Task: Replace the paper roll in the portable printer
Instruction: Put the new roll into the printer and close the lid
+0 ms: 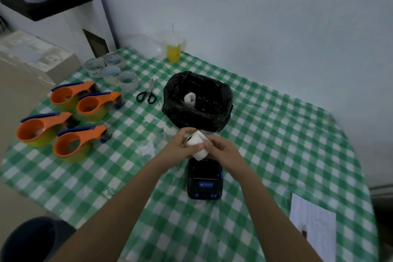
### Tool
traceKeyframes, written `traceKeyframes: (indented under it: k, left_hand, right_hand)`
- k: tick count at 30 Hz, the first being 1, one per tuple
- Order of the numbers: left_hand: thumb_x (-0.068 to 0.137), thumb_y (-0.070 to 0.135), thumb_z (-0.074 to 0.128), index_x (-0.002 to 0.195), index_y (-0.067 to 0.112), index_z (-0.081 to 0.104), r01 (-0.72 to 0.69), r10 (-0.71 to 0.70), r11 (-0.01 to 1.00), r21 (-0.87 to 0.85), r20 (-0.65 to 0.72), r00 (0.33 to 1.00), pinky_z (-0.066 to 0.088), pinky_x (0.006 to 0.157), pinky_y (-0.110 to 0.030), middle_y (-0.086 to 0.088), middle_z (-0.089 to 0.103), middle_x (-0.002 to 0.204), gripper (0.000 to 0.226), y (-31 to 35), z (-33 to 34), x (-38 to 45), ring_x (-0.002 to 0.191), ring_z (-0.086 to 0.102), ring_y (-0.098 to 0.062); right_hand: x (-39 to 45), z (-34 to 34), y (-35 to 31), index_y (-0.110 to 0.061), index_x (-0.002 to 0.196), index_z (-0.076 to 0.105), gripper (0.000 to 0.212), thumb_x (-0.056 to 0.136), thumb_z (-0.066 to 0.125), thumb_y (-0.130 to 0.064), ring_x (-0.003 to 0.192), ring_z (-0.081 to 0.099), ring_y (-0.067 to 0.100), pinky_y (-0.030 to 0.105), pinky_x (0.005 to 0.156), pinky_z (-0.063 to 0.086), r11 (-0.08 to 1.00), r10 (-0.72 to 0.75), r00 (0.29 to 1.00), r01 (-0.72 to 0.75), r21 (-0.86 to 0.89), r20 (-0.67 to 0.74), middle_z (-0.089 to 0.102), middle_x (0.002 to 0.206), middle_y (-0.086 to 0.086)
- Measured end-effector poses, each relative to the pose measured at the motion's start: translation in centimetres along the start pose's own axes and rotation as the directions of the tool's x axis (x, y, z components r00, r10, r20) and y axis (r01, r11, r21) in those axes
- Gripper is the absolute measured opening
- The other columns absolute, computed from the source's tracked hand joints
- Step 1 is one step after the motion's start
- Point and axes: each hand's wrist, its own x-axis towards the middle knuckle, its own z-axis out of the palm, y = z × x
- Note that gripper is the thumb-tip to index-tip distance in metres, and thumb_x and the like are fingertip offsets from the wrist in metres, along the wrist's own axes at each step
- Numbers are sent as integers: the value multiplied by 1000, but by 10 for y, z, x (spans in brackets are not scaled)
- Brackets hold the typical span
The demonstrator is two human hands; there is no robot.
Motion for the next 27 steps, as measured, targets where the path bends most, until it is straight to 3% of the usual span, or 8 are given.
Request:
traceKeyframes:
  k: [4, 7, 9, 14, 17, 19, 23, 27]
  left_hand:
    - [80, 32, 69, 132, 19, 33, 45, -41, 998, 33, -108, 993, 51, 70, -22, -11, 55, 118, 65, -1, 13, -3, 97, 60, -19]
    - [80, 37, 67, 121, 12, 41, 75, -81, 997, -36, -181, 980, 53, 72, -28, -13, 60, 117, 54, -3, 23, -1, 94, 62, -21]
    - [81, 43, 64, 113, 12, 49, 109, -123, 991, -79, -201, 972, 55, 79, -33, -12, 61, 116, 47, -2, 25, 0, 94, 63, -21]
    - [90, 38, 54, 119, 13, 55, 141, -147, 984, -105, -52, 988, 50, 69, -22, -3, 63, 102, 39, 12, 24, -4, 84, 61, -11]
    - [90, 37, 52, 110, 19, 56, 175, -174, 977, -119, 22, 985, 51, 75, -25, 1, 64, 92, 26, 15, 25, -5, 83, 61, -12]
    - [90, 37, 53, 107, 21, 56, 185, -183, 976, -114, 31, 983, 50, 80, -27, 1, 63, 91, 24, 15, 25, -4, 83, 60, -14]
    - [86, 43, 56, 110, 20, 60, 221, -213, 973, -72, 106, 971, 51, 80, -28, -1, 65, 96, 34, 15, 23, -4, 89, 61, -17]
    - [81, 53, 59, 109, 20, 62, 274, -270, 962, -11, 135, 953, 49, 99, -39, -7, 66, 108, 43, 11, 23, 1, 102, 62, -23]
  right_hand:
    - [-15, 8, 9, -24, 97, 68, 17, 92, 54, -15, 99, 66, 19, 27, 86, 57, 971, 62, 993, -36, 237, -105, 69, 104, 4]
    - [-22, 10, 16, -22, 103, 67, 19, 92, 53, -13, 107, 64, 25, 35, 91, 55, 959, 77, 982, -26, 283, -172, 68, 111, 9]
    - [-28, 7, 18, -19, 115, 62, 31, 91, 49, -4, 111, 62, 27, 39, 96, 51, 953, 65, 988, -21, 302, -137, 65, 117, 12]
    - [-39, -3, 13, -29, 136, 37, 64, 85, 57, 5, 90, 66, 5, 23, 80, 55, 998, -51, 997, 53, 29, -63, 64, 106, -4]
    - [-40, -6, 7, -46, 120, 46, 62, 81, 67, -3, 86, 63, 8, 24, 79, 54, 987, -133, 988, 125, -101, -81, 61, 97, -6]
    - [-40, -8, 6, -52, 111, 48, 61, 76, 75, -10, 94, 59, 10, 27, 88, 52, 966, -185, 978, 164, -198, -93, 56, 107, -3]
    - [-40, -9, 9, -39, 116, 51, 60, 67, 82, -26, 113, 49, 4, 26, 95, 47, 906, -286, 952, 232, -354, -108, 46, 125, -11]
    - [-44, -4, 10, -39, 120, 46, 62, 70, 80, -27, 108, 51, 0, 16, 90, 44, 891, -304, 942, 227, -393, -144, 51, 118, -20]
